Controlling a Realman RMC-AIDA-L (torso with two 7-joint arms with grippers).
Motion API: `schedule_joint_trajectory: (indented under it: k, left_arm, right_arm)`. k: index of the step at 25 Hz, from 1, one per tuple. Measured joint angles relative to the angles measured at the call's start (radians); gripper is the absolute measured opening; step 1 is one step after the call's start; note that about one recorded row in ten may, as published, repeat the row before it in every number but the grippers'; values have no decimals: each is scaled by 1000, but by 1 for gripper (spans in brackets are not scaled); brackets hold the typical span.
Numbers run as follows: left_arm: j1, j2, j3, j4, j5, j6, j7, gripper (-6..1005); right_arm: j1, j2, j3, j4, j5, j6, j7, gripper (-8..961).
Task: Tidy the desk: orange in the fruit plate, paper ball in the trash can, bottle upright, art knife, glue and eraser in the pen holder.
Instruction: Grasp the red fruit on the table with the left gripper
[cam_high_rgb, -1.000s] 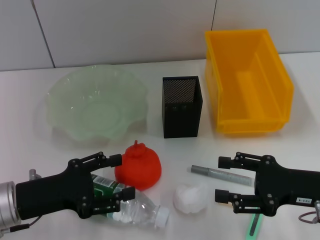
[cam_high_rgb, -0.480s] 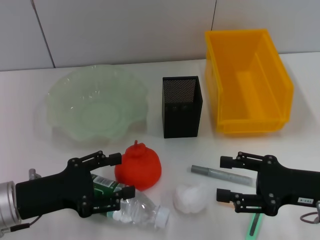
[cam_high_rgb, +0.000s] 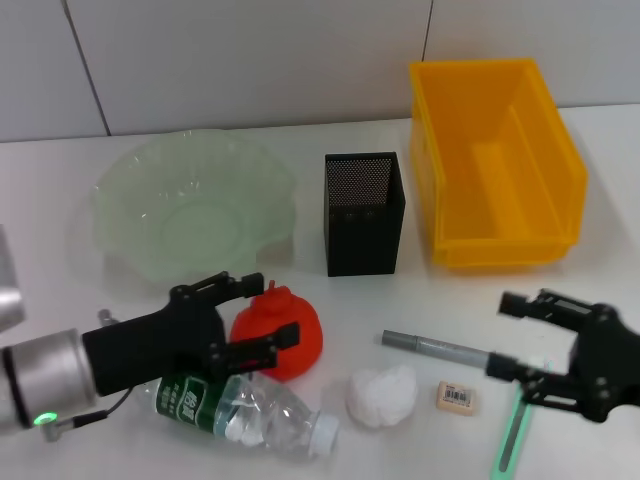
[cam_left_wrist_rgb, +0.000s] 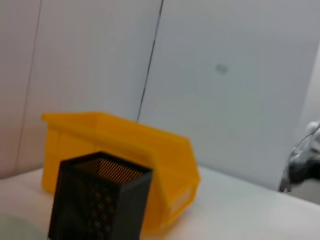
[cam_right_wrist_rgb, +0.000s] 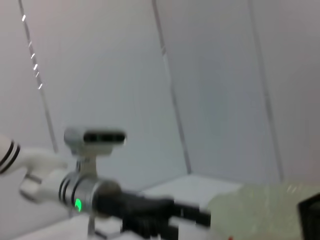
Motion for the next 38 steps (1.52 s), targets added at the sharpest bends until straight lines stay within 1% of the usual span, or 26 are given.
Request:
schedule_joint_trajectory:
  k: [1, 6, 10, 11, 24, 31, 38]
  left_arm:
    - [-16, -1, 1, -20, 2, -40, 0, 819]
    - [-26, -2, 1, -31, -2, -96, 0, 815]
    - [-29, -3, 1, -33, 1, -128, -3, 812]
    - [-31, -4, 2, -40, 4, -153, -5, 811]
    - [-36, -4, 26, -50, 5, -194, -6, 801]
    - [-50, -5, 27, -74, 7, -268, 1, 796]
    - [-57, -5, 35, -75, 5, -287, 4, 568]
  right_arm:
    - [-5, 1, 54, -4, 1, -32, -9, 778]
    - [-13, 0, 89, 1, 1, -61, -11, 778]
    - [-13, 0, 91, 1, 1, -63, -11, 778]
    - [-11, 0, 91, 1, 1, -63, -11, 778]
    - [4, -3, 92, 1, 1, -63, -5, 778]
    - [5, -2, 91, -2, 0, -61, -5, 778]
    - [5, -1, 90, -6, -4, -55, -4, 778]
